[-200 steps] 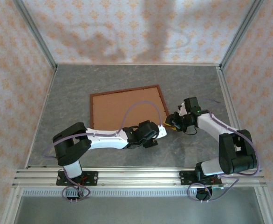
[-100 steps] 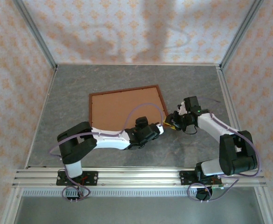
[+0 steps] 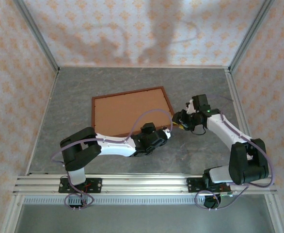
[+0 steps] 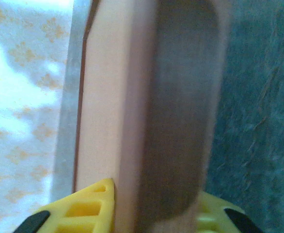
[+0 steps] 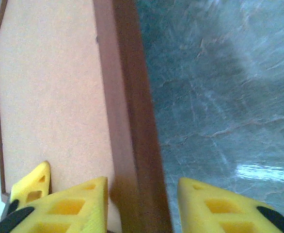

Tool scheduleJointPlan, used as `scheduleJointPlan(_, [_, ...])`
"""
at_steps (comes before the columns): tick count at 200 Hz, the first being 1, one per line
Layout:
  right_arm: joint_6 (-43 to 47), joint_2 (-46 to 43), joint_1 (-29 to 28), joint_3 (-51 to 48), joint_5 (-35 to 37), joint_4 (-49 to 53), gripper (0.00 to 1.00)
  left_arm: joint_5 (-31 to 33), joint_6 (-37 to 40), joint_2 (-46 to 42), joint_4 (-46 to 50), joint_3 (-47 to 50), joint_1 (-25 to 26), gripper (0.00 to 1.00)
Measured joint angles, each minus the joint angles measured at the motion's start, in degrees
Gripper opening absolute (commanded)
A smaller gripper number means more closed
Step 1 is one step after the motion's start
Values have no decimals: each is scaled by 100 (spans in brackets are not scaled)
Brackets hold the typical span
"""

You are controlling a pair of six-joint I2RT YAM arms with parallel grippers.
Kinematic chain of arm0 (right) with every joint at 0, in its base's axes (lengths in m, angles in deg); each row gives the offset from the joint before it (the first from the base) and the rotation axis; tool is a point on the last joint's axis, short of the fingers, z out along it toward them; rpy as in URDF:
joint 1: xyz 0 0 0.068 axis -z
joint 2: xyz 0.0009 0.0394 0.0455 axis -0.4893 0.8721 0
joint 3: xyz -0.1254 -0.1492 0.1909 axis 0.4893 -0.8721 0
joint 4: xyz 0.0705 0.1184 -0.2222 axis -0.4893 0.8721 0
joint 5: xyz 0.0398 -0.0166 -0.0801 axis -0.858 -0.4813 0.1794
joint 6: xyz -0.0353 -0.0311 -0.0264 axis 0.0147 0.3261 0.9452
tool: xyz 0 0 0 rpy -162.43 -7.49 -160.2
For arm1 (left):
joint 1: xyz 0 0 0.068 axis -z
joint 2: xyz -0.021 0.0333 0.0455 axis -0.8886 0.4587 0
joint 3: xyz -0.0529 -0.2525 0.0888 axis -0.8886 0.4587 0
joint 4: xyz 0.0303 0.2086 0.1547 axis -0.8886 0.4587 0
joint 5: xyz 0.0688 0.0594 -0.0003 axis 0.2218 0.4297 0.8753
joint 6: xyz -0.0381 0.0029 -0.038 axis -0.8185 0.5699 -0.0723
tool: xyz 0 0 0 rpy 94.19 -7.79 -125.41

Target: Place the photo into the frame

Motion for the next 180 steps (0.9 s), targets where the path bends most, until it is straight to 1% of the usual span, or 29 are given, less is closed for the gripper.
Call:
scheduleJointPlan(23, [103, -216, 201, 527, 286, 389, 53, 46, 39, -247, 90, 31, -98, 0])
scheduleJointPlan(53, [201, -667, 389, 1475, 964, 638, 59, -50, -66, -1038, 334, 39, -365, 0])
scheduleJointPlan(82, [232, -1147, 393, 2026, 1550, 597, 59, -354, -402, -1971, 691, -173, -811, 0])
scheduleJointPlan(109, [234, -1327, 393, 2144, 1834, 562, 59, -782, -975, -2747, 1145, -640, -1399, 0])
scheduleJointPlan(143, [278, -1246, 391, 2144, 2013, 568, 60, -1416, -1980, -3622, 1473, -1115, -2240, 0])
scheduleJointPlan(160, [321, -1239, 391, 2142, 2039, 568, 60, -1744, -2496, -3851, 1655, -1364, -2544, 0])
scheduleJointPlan(180, [358, -1235, 391, 2122, 2037, 568, 60, -2153, -2994, -3882, 1902, -1716, -2774, 0])
